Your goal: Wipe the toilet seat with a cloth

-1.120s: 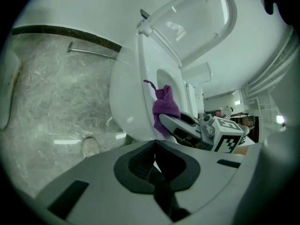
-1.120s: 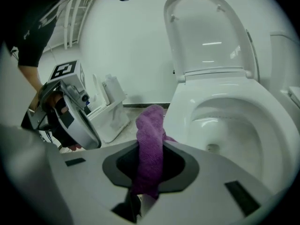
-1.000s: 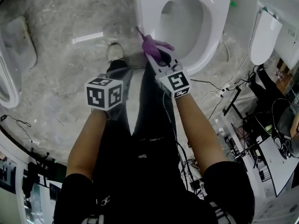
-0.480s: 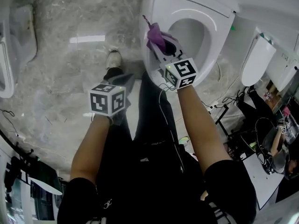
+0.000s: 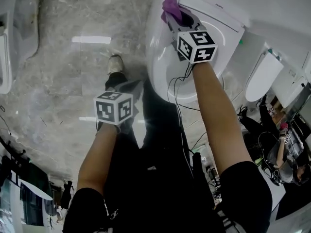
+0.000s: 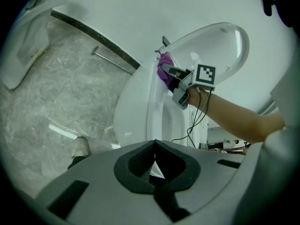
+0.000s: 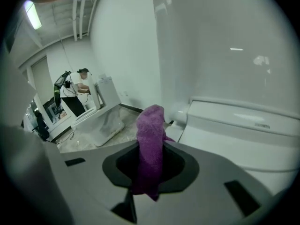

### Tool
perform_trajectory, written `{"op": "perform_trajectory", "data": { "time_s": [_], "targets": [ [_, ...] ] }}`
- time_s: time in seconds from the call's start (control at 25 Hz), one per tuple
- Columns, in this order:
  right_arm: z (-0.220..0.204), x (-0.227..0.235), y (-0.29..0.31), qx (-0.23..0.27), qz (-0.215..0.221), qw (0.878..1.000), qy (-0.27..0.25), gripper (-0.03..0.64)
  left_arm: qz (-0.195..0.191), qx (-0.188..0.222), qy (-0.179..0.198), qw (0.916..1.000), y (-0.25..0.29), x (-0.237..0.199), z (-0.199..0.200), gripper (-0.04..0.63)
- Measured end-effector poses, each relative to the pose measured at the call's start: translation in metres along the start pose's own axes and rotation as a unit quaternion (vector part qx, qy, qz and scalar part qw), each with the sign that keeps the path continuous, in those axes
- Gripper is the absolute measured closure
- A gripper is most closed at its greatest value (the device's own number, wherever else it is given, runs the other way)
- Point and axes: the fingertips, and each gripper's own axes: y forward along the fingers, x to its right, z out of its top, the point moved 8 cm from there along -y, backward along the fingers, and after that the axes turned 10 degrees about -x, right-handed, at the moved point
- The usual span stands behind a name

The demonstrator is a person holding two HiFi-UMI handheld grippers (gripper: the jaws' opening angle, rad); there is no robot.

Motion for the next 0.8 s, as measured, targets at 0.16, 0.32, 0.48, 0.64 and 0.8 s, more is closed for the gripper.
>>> {"op": "perform_trajectory", "data": {
  "time_s": [0.16,0.32,0.48,0.64,0.8],
  "targets": [
    [0.021,0.013,0.011,-0.005,-0.001,1.000,-0.001,0.537,0.003,0.006,-0.008,1.0000,0.000,0.000,-0.001,0.586],
    [0.030,0.022,0.011,-0.025,0.028,0.994,-0.104,0.537,0.005,0.010,-0.006,0.9999,0.002,0.004,0.000,0.586],
    [0.035,0.024,0.016,-0.049,0.095,0.980,-0.166,0.537,0.011,0.010,-0.010,0.9998,0.003,-0.005,-0.001,0.586],
    [0.021,0.016,0.008,-0.082,0.143,0.960,-0.228,0.537,0.012,0.005,-0.014,0.9998,0.006,-0.001,-0.005,0.586],
    [0.000,0.018,-0.009,-0.108,0.181,0.939,-0.272,0.537,0.011,-0.003,0.001,0.9999,0.014,0.013,-0.005,0.586]
  ]
}}
